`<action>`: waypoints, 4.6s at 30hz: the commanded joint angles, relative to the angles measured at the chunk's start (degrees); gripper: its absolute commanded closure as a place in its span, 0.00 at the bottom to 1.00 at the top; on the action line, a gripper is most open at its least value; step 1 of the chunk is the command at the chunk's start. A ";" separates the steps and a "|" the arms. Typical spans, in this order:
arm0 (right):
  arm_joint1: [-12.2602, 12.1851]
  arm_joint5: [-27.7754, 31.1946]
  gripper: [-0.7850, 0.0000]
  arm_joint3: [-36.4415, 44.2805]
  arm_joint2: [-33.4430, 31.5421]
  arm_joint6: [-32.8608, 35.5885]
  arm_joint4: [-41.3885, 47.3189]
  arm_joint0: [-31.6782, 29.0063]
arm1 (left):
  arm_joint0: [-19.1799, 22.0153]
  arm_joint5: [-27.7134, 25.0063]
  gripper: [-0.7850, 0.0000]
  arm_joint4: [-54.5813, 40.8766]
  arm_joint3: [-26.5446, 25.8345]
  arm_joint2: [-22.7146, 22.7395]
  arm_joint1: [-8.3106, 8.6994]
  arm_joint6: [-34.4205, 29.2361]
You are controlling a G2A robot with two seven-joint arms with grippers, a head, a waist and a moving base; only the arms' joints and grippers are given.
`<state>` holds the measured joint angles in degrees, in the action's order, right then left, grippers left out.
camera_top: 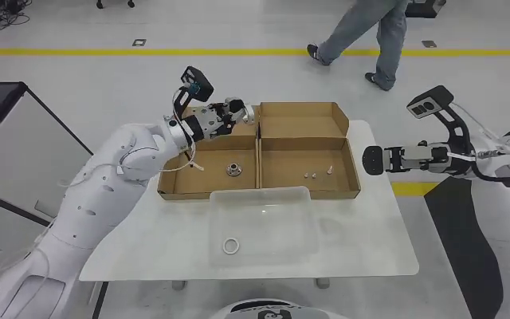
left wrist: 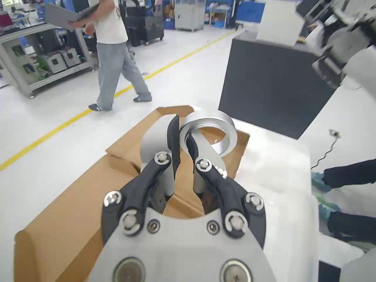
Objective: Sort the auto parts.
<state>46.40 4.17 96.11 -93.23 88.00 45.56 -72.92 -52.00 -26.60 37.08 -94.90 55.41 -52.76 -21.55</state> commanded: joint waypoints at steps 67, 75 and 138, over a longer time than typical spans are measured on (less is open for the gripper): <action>0.00 0.00 0.00 0.00 0.00 0.00 0.00 0.00 | 26.20 -9.79 1.00 6.39 45.47 -31.53 -17.59 -33.11; 0.00 0.00 0.00 0.00 0.00 0.00 0.00 0.00 | 27.75 -10.16 1.00 7.33 55.57 -34.59 -22.20 -32.11; 0.00 0.00 0.00 0.00 0.00 0.00 0.00 0.00 | 36.32 -20.09 0.00 13.50 78.27 -35.16 -32.44 -26.37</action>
<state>46.40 4.17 96.11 -93.23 88.00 45.56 -72.92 -15.91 -46.23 50.47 -16.06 20.15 -85.43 -47.83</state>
